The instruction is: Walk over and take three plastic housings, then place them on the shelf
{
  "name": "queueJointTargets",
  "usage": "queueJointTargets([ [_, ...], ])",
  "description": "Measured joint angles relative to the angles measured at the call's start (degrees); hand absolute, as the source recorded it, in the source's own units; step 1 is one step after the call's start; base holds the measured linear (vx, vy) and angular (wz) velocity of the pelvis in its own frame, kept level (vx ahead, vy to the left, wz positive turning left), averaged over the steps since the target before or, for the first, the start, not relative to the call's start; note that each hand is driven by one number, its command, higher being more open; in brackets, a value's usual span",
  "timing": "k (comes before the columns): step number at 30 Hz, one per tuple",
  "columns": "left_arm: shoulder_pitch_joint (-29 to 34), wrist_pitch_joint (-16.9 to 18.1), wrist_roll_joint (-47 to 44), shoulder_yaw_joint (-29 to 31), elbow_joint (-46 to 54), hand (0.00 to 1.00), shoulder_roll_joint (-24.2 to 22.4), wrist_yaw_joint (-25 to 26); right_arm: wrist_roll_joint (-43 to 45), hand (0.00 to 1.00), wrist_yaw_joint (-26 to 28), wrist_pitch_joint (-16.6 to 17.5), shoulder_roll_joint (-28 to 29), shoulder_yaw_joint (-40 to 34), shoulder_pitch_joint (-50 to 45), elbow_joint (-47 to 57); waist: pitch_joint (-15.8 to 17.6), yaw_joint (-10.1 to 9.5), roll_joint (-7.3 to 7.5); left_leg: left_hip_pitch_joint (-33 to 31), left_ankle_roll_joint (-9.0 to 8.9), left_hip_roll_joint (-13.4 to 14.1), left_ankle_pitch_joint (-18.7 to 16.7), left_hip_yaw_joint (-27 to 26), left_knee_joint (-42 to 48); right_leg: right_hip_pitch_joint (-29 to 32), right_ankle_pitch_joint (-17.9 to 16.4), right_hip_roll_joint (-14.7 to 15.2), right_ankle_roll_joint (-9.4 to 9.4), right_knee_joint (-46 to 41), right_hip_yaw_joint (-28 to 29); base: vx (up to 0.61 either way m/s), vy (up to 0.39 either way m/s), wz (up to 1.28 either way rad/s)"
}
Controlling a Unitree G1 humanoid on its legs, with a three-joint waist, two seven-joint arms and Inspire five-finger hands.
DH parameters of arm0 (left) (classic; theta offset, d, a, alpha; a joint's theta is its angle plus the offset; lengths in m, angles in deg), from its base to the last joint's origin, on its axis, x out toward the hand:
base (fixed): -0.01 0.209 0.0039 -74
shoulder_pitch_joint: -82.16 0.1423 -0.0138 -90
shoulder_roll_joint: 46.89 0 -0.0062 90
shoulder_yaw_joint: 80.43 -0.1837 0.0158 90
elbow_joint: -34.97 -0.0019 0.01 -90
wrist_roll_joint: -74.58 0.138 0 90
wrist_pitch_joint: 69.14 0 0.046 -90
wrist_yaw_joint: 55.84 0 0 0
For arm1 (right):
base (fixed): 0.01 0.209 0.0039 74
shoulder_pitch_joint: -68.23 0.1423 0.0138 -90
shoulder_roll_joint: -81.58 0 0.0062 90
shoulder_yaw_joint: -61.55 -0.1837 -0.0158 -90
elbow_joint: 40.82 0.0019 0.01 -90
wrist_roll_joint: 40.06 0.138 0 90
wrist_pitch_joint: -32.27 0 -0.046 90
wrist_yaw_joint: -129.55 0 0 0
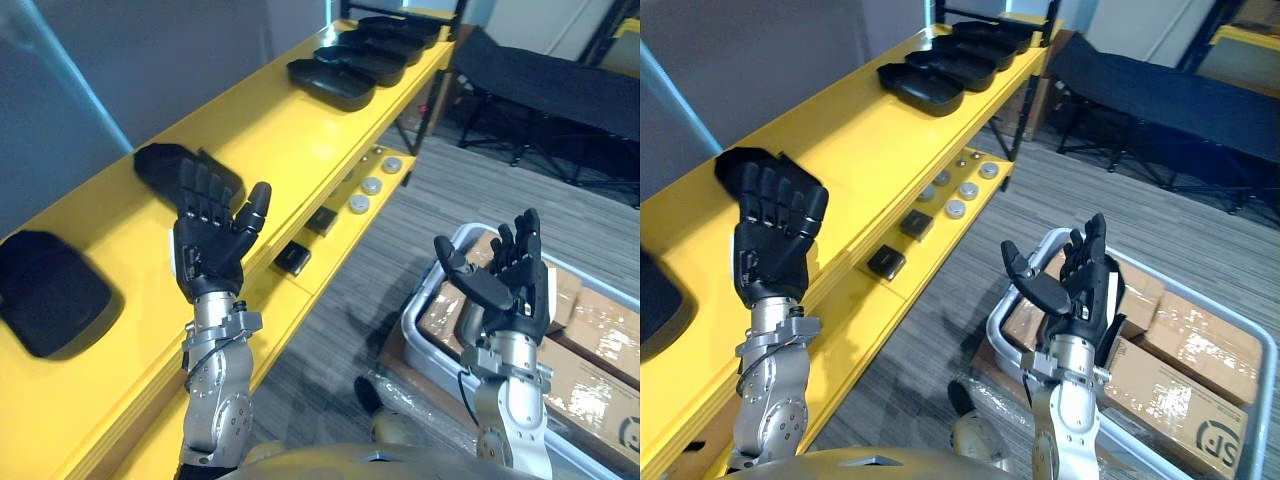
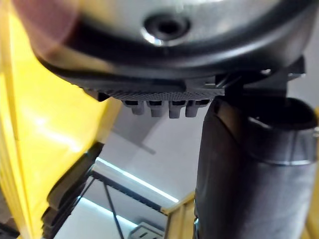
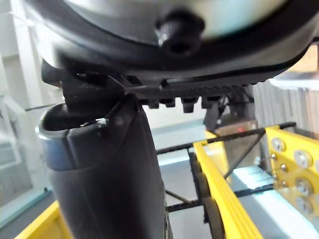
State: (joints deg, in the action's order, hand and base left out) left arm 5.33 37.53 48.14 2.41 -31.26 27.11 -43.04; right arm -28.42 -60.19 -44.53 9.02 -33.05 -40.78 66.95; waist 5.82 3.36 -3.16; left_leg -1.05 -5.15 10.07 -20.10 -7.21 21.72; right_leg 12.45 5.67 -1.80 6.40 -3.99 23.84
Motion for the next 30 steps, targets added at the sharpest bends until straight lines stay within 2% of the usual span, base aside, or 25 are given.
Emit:
queueJointTargets([
  [4,-1.32,1.05,0.06,-0.55,1.2,1.0,0.3,-2.91,0.11,1.0,-0.92,0.05,0.07,0.57,-1.52,0.02,0.02,0.0,0.1,-3.41,-0.39,-0.96,-2.1,0.88,5.95,2.39,-1.03,0.71,0.91,-4.43,-0.52,-0.07,0.097,0.05],
  [6,-4.51,1.04,0.33,-1.65,1.54,1.0,1.45,-3.55,0.15,1.0,-0.54,0.01,0.53,0.06,-3.31,0.02,0.72,0.1,0.12,-4.71,-0.16,-0.97,-3.67,1.1,9.79,2.62,0.01,0.73,2.45,-4.91,-0.35,-0.08,0.128,-0.15],
  [8,-7.28,1.05,-0.02,-2.08,1.59,1.0,2.12,-4.87,0.64,1.0,0.98,0.25,0.83,0.18,-4.92,0.02,1.94,0.26,0.2,-4.91,0.66,-0.51,-5.47,-1.02,12.94,2.4,2.07,0.83,2.41,-4.37,0.03,-0.13,0.151,-0.56],
  [9,-7.59,1.05,-0.02,-2.06,1.65,1.0,2.21,-4.9,0.64,1.0,2.07,0.78,0.78,0.21,-5.68,0.02,2.17,0.17,0.23,-5.0,1.2,-0.25,-6.0,-2.31,14.18,2.25,3.76,1.0,2.05,-3.09,-0.85,-0.18,0.102,-0.82],
  [10,-7.65,1.05,-0.04,-1.95,1.71,1.0,2.02,-4.92,0.64,1.0,3.35,1.45,0.94,0.66,-5.83,0.02,2.63,0.21,0.56,-5.08,2.2,0.6,-5.64,-5.0,14.29,1.18,6.79,2.05,-1.66,1.38,-2.59,-0.25,0.051,-0.93],
  [11,-7.9,0.96,0.02,-1.95,1.64,1.0,1.46,-4.93,0.62,1.0,4.5,2.35,1.09,1.28,-5.14,-0.01,3.48,-0.03,0.23,-5.49,3.07,1.75,-4.49,-7.24,13.58,3.32,4.71,2.86,-5.01,-2.52,-8.18,-0.22,0.033,-0.86],
  [12,-7.79,0.95,0.0,-1.89,1.56,1.0,0.91,-4.78,0.62,1.0,4.79,2.42,0.99,1.78,-4.5,-0.01,3.73,-0.19,0.2,-5.42,3.06,2.44,-3.75,-8.23,12.88,4.94,2.93,3.32,-5.17,-7.85,-11.65,-0.23,0.03,-0.7],
  [13,-7.45,0.82,-0.02,-1.73,1.37,1.0,0.29,-4.63,0.58,1.0,5.23,2.57,0.98,2.93,-3.97,-0.01,3.78,-0.55,0.13,-5.09,2.92,2.78,-2.1,-9.22,10.96,6.2,-0.42,4.68,-4.3,-14.83,-15.07,-0.1,-0.017,-0.65],
  [14,-6.7,0.59,-0.2,-1.43,1.29,1.0,-0.19,-4.99,0.5,1.0,5.4,2.92,0.87,5.42,-3.24,-0.01,3.55,-1.73,0.8,-3.52,2.51,2.82,1.09,-10.76,6.71,5.92,-5.36,7.68,-4.24,-23.44,-18.2,-0.1,-0.017,-0.53],
  [16,-6.14,0.6,-0.56,-1.33,1.09,1.0,-0.18,-5.76,0.47,1.0,5.1,3.08,0.78,8.23,-1.97,-0.21,3.21,-2.04,1.45,-3.45,1.64,2.83,4.35,-10.93,2.67,4.09,-9.1,10.85,-4.55,-29.63,-20.24,-0.03,-0.205,-0.25],
  [17,-5.89,0.61,-2.42,-1.22,0.01,1.0,-0.07,-6.95,0.1,1.0,4.14,3.4,0.47,10.75,0.57,-2.42,2.48,-2.72,3.2,-3.55,0.06,2.78,7.12,-11.08,-0.47,1.58,-10.8,12.77,-3.97,-32.33,-21.44,-0.04,-0.35,-0.17],
  [18,-6.02,0.6,-3.03,-1.17,-0.92,1.0,0.1,-7.4,-0.04,1.0,4.03,3.56,0.36,11.25,1.64,-3.92,2.12,-3.07,4.4,-3.65,-0.72,2.53,7.76,-10.79,-1.03,0.57,-11.26,12.82,-2.46,-30.37,-21.95,-0.06,-0.376,-0.29],
  [19,-6.06,0.0,-4.84,-1.07,-3.32,1.0,0.39,-8.11,-0.02,1.0,3.15,3.47,-0.52,11.46,4.61,-7.09,2.14,-3.15,4.18,-4.31,-1.28,2.83,8.89,-8.45,-2.25,0.07,-11.94,11.88,-0.86,-27.09,-23.86,-0.06,-0.235,-0.28],
  [20,-6.01,-0.82,-5.12,-1.14,-4.5,1.0,0.35,-8.14,-0.02,1.0,2.45,3.44,-1.15,11.36,5.39,-8.26,2.04,-3.28,3.79,-4.39,-1.27,2.7,9.39,-7.18,-3.49,-0.48,-11.94,11.25,-0.86,-25.08,-24.2,-0.08,-0.234,-0.55],
  [21,-5.86,-2.65,-6.36,-1.24,-6.39,1.0,0.54,-8.11,-0.01,1.0,1.61,3.07,-2.27,10.61,6.46,-10.08,2.07,-3.25,3.39,-4.36,-1.38,2.87,11.24,-6.51,-6.23,-2.44,-11.74,10.16,-0.5,-17.35,-25.31,-0.06,-0.195,-0.6],
  [23,-5.91,-3.15,-7.19,-0.62,-7.3,1.0,0.51,-8.01,-0.02,1.0,1.82,2.42,-3.3,8.91,6.44,-10.67,2.18,-2.95,3.52,-5.52,-2.52,3.85,11.94,-8.51,-6.35,-4.85,-10.45,9.14,1.59,-6.57,-25.68,-0.1,-0.212,-0.85],
  [24,-6.07,-3.15,-7.21,-0.47,-8.11,1.0,0.11,-7.91,-0.03,1.0,1.81,2.26,-3.99,7.53,6.55,-11.37,3.14,-2.2,2.1,-6.42,-2.46,4.83,11.98,-7.85,-5.65,-5.35,-6.89,7.67,1.34,-2.35,-24.92,-0.11,-0.136,-0.82],
  [26,-5.85,-3.14,-7.26,-0.51,-8.13,1.0,0.01,-7.74,-0.05,1.0,1.53,2.06,-5.06,5.37,6.15,-11.78,4.43,-1.27,1.47,-6.22,-2.64,4.7,11.75,-6.26,-6.0,-5.25,-4.12,6.96,1.14,1.17,-22.54,-0.11,-0.037,-0.76],
  [28,-5.88,-3.05,-7.2,-0.54,-8.12,1.0,0.11,-7.75,-0.05,1.0,1.09,2.03,-5.81,3.95,5.57,-11.81,4.9,-0.57,1.46,-6.17,-2.81,4.41,10.79,-6.64,-5.92,-4.79,-1.83,6.76,1.16,3.86,-20.19,-0.11,0.014,-0.77],
  [30,-5.87,-2.98,-7.19,-0.56,-8.11,1.0,0.62,-7.79,-0.06,1.0,0.6,2.03,-5.72,3.3,4.98,-11.81,5.71,-0.08,2.09,-5.94,-3.14,3.66,9.79,-6.23,-5.47,-4.84,-0.22,6.78,0.92,6.09,-18.71,-0.11,0.017,-0.61],
])
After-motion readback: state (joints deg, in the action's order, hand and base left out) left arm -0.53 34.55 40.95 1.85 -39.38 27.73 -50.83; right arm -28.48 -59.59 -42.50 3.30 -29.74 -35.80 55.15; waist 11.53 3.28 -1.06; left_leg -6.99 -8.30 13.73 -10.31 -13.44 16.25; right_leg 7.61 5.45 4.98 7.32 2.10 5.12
